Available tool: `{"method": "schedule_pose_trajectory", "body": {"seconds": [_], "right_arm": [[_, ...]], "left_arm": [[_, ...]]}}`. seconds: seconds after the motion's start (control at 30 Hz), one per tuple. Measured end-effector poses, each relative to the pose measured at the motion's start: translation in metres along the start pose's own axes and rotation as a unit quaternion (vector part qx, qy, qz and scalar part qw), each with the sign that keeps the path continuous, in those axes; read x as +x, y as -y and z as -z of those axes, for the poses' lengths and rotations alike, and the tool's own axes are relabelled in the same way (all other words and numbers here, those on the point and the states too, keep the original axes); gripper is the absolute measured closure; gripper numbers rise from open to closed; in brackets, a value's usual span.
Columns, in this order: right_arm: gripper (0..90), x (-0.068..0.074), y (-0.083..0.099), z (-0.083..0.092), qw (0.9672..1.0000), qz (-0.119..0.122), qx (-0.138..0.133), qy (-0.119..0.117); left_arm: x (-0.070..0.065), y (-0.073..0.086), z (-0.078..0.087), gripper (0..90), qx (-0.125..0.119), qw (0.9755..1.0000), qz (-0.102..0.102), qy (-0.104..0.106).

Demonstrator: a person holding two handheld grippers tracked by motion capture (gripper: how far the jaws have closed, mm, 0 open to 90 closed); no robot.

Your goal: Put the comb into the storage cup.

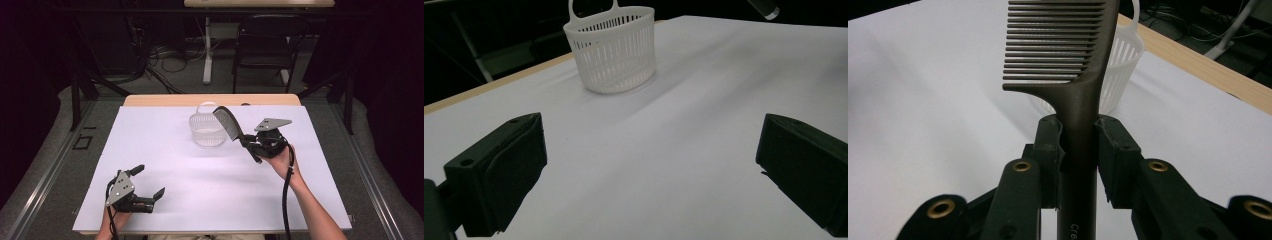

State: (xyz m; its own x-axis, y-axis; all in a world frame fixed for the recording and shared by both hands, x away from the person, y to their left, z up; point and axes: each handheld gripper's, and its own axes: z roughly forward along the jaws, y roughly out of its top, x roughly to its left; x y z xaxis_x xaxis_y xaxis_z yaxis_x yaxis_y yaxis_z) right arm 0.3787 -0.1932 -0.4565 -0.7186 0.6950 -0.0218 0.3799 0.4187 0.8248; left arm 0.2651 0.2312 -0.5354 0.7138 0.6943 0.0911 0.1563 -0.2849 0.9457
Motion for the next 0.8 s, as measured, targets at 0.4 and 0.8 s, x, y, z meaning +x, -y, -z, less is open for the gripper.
{"method": "schedule_pose_trajectory", "body": {"seconds": [0.4,0.8], "right_arm": [[72.8,0.001,-0.008,-0.006,0.9994,0.009,-0.032,0.009],[72.8,0.001,-0.012,-0.009,0.998,0.007,-0.06,0.02]], "left_arm": [[-0.001,0.001,0.003,0.1,0.0,1.0,-0.001,-0.003],[-0.001,0.002,0.006,0.1,0.001,0.9999,0.004,-0.011]]}}
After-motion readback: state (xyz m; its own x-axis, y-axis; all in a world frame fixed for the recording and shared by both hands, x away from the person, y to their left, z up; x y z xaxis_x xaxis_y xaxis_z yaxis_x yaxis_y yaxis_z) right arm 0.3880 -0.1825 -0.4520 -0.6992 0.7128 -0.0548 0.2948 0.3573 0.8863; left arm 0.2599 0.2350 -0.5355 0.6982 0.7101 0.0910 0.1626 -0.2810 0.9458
